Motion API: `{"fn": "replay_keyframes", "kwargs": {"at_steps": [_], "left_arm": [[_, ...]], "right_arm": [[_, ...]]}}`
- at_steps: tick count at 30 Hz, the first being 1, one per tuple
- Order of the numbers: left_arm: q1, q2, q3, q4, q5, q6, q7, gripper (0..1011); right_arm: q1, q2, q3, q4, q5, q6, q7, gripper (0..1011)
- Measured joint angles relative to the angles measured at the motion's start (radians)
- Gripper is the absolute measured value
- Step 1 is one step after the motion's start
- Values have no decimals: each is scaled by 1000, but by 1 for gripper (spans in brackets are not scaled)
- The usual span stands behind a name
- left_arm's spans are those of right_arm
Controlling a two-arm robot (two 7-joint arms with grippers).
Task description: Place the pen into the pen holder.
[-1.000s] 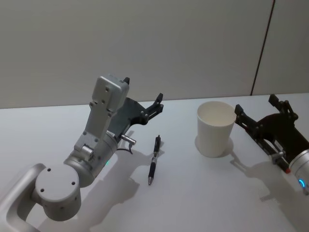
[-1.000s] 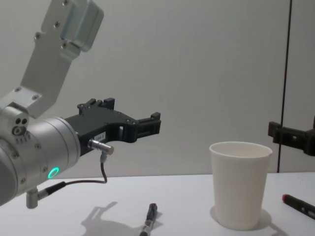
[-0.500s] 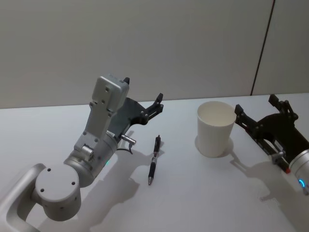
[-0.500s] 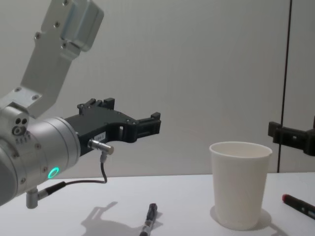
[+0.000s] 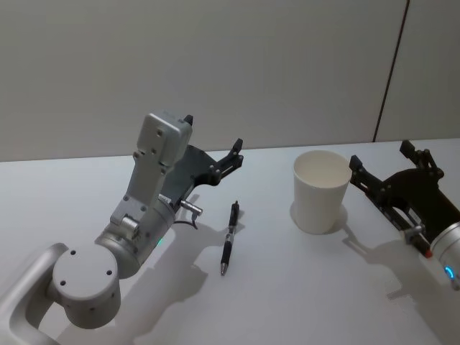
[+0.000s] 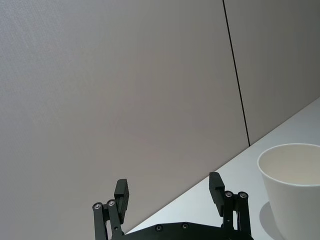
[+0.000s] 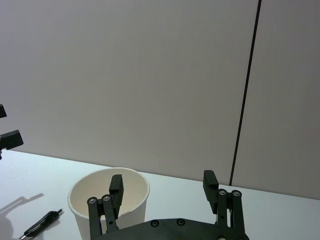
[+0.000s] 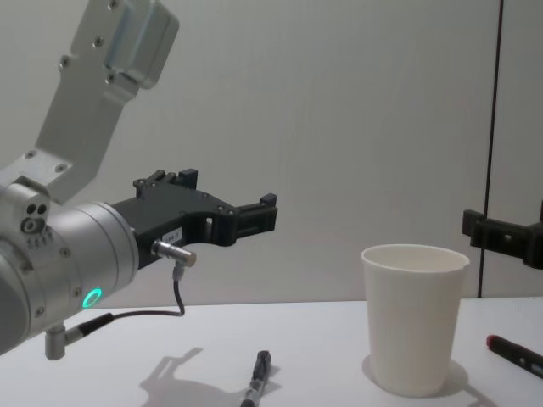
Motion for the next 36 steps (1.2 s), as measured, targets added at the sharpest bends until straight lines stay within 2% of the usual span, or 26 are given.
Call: {"fn": "replay_keyframes", "kwargs": {"at_steps": [36], "left_arm": [[0, 0, 0, 0, 0, 0, 0, 1001]], "right_arm": [[0, 0, 0, 0, 0, 0, 0, 1002]]}}
